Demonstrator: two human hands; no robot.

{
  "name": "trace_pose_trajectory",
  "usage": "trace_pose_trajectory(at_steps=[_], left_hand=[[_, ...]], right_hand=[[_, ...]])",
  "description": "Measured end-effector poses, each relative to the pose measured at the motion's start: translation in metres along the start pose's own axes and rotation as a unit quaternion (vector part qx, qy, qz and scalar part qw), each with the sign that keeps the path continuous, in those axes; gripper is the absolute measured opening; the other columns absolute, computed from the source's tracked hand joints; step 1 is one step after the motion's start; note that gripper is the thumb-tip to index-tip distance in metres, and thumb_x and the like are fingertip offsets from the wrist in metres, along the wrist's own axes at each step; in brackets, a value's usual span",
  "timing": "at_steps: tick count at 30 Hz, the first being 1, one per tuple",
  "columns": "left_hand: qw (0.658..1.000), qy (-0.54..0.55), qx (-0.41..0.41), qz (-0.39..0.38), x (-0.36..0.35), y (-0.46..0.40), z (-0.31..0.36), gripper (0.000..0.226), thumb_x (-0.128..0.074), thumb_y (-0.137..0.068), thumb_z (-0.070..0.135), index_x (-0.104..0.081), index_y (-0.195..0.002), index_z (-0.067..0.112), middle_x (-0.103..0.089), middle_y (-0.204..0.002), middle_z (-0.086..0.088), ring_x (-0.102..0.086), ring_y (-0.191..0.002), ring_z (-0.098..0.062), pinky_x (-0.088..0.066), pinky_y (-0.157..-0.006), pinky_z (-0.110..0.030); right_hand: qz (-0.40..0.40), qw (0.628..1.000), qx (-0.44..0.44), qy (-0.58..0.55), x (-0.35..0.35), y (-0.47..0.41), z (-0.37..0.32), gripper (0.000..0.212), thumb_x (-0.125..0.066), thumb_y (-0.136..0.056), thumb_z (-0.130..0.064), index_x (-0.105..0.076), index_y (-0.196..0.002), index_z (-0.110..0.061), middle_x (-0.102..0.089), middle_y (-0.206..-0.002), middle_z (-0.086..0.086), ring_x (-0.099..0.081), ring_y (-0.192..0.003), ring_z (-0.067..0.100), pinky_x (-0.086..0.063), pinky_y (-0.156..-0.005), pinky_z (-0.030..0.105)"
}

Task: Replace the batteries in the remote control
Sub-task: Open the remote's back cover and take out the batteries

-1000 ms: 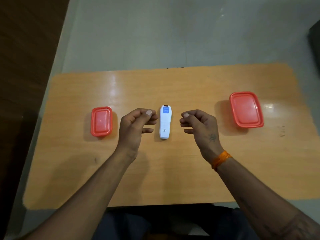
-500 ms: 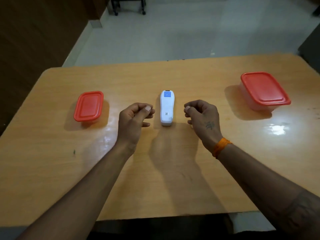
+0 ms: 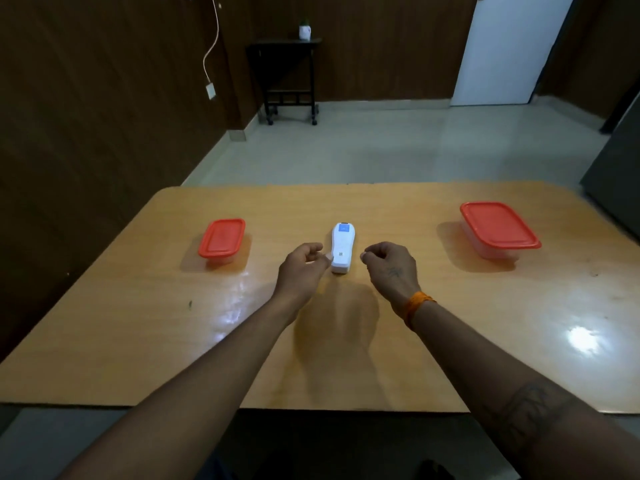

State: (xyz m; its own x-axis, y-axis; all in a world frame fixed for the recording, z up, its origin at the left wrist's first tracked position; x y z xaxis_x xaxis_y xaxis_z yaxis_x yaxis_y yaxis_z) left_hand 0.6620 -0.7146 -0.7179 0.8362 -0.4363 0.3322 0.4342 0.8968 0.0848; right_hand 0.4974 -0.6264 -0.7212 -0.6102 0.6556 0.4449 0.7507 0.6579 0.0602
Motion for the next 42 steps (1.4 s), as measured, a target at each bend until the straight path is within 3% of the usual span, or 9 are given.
trace_pose_trajectory(at_steps=[4, 7, 11, 15, 20, 24, 29, 35, 42], left_hand=[[0.997, -0.073, 0.033, -0.009, -0.017, -0.023, 0.012, 0.051, -0.057, -0.1, 0.031, -0.053, -0.149, 0.017, -0.059, -0.147, -0.005, -0.057, -0.131, -0.023, -0.047, -0.109, -0.037], [0.99, -0.125, 0.057, -0.015, -0.026, -0.041, 0.018, 0.043, -0.05, -0.103, 0.026, -0.058, -0.142, 0.009, -0.056, -0.151, -0.009, -0.053, -0.136, -0.029, -0.043, -0.101, -0.032], [0.986, -0.151, 0.068, -0.008, -0.033, -0.05, 0.021, 0.029, -0.051, -0.1, 0.024, -0.072, -0.112, 0.007, -0.07, -0.124, -0.014, -0.063, -0.111, -0.035, -0.044, -0.077, -0.032], [0.992, -0.068, 0.104, 0.004, -0.032, -0.035, 0.023, 0.044, -0.065, -0.081, 0.021, -0.075, -0.123, 0.02, -0.071, -0.127, -0.004, -0.066, -0.112, -0.029, -0.057, -0.095, -0.037], [0.992, 0.034, 0.122, 0.019, -0.028, -0.008, 0.016, 0.064, -0.068, -0.061, 0.029, -0.075, -0.124, 0.022, -0.074, -0.121, 0.001, -0.069, -0.106, -0.023, -0.059, -0.096, -0.039], [0.989, 0.091, 0.109, 0.028, -0.03, 0.007, 0.005, 0.009, -0.069, -0.091, 0.027, -0.078, -0.095, 0.026, -0.08, -0.1, 0.001, -0.075, -0.092, -0.024, -0.063, -0.088, -0.041], [0.953, 0.253, 0.164, -0.042, -0.027, 0.04, 0.003, 0.029, -0.067, -0.099, 0.035, -0.077, -0.108, 0.01, -0.081, -0.09, -0.006, -0.073, -0.069, -0.021, -0.05, -0.063, -0.028], [0.953, 0.25, 0.155, -0.072, -0.03, 0.073, 0.004, 0.028, -0.068, -0.099, 0.025, -0.075, -0.111, 0.001, -0.081, -0.1, -0.018, -0.076, -0.086, -0.03, -0.059, -0.079, -0.036], [0.962, 0.233, 0.131, -0.061, -0.032, 0.082, 0.001, 0.035, -0.073, -0.096, 0.034, -0.076, -0.105, 0.0, -0.081, -0.094, -0.015, -0.08, -0.086, -0.028, -0.064, -0.076, -0.038]], right_hand=[[-0.043, 0.995, -0.007, 0.085, -0.016, -0.02, -0.002, 0.044, -0.063, -0.096, -0.038, -0.071, -0.127, -0.009, -0.071, -0.125, 0.008, -0.065, -0.112, 0.027, -0.055, -0.096, 0.041], [-0.067, 0.992, 0.002, 0.109, -0.027, -0.03, -0.004, 0.038, -0.058, -0.098, -0.038, -0.072, -0.101, -0.003, -0.068, -0.097, 0.013, -0.062, -0.09, 0.03, -0.049, -0.073, 0.035], [-0.068, 0.994, -0.012, 0.088, -0.039, -0.034, 0.001, 0.038, -0.058, -0.097, -0.033, -0.073, -0.084, -0.001, -0.067, -0.079, 0.014, -0.057, -0.072, 0.028, -0.039, -0.057, 0.033], [-0.05, 0.997, -0.05, -0.008, -0.048, -0.035, 0.002, 0.027, -0.072, -0.087, -0.032, -0.073, -0.09, -0.005, -0.072, -0.083, 0.014, -0.07, -0.074, 0.03, -0.063, -0.068, 0.048], [-0.059, 0.98, -0.124, -0.144, -0.039, -0.014, 0.01, 0.046, -0.084, -0.084, -0.025, -0.066, -0.125, -0.015, -0.074, -0.108, 0.014, -0.077, -0.086, 0.026, -0.067, -0.073, 0.04], [-0.082, 0.961, -0.135, -0.229, -0.019, 0.015, 0.009, 0.045, -0.083, -0.086, -0.017, -0.066, -0.126, -0.005, -0.076, -0.104, 0.016, -0.078, -0.088, 0.028, -0.065, -0.067, 0.034], [-0.124, 0.937, -0.139, -0.296, 0.012, 0.063, 0.001, 0.023, -0.075, -0.091, -0.01, -0.073, -0.114, -0.007, -0.079, -0.102, 0.015, -0.076, -0.091, 0.03, -0.064, -0.069, 0.034], [-0.145, 0.938, -0.135, -0.286, 0.025, 0.088, 0.005, 0.02, -0.071, -0.095, -0.023, -0.077, -0.103, -0.005, -0.08, -0.098, 0.016, -0.075, -0.082, 0.029, -0.061, -0.063, 0.034], [-0.139, 0.948, -0.103, -0.267, 0.019, 0.095, 0.014, 0.038, -0.071, -0.096, -0.036, -0.076, -0.099, 0.002, -0.081, -0.089, 0.015, -0.079, -0.077, 0.025, -0.062, -0.062, 0.032]])
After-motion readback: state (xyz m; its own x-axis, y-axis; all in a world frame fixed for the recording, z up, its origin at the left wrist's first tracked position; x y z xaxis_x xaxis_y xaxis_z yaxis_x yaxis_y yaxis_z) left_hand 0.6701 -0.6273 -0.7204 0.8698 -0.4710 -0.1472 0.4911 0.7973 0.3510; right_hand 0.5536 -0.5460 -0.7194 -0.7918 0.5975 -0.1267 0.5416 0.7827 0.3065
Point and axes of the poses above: each hand's wrist, its own y-axis away from the middle knuckle, its own x-axis out of the back of the hand, z = x × y, the point moved 3 cm from there along -y, towards the middle knuckle
